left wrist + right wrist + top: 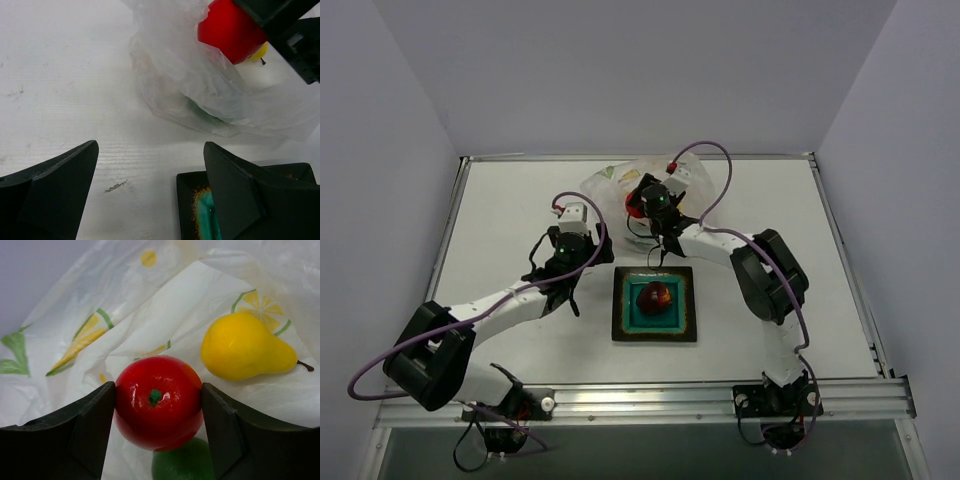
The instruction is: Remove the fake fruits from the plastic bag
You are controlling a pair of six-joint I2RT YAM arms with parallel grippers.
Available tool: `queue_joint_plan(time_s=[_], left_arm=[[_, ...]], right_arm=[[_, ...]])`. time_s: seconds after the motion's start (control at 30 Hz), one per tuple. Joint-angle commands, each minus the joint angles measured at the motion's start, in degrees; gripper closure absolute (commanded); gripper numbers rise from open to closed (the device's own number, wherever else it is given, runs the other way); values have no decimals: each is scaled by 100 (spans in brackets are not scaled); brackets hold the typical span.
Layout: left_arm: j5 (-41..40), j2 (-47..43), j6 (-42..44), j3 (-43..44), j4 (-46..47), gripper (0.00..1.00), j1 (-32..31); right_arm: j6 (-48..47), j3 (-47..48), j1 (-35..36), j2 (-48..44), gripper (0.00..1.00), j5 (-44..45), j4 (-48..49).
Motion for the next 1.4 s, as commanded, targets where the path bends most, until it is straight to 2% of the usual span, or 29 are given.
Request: queue_joint_plan(time_s=[0.0,0.37,0.57,0.7,0.83,0.93,1.27,1.37], left_arm=[[-92,-120,-1,56,185,15,60],[-189,-173,9,-14,229,15,78],[-110,-103,-18,4,246,16,87],[-14,-76,-44,30,246,16,87],[-75,-94,-9,47,203,15,87],[-101,-164,8,30,194,15,78],[-92,-155,17,30,185,16,78],[-93,-173,8,30,185,15,69]], right_arm=[[-416,-143,150,-832,49,304,197],[-855,-1365,361,-2370,47,137,-374],[-1216,-2041,510,-3433,47,32,-1323],[-1076,-2866,633,-4259,47,128,-2061],[-803,-3614,730,-4849,47,23,-2273],[-689,-3905,783,-4789,47,-21,-2291],[-478,-4169,853,-4393,47,-540,-1457],[-399,-4160,853,-4200,43,-689,-1482]])
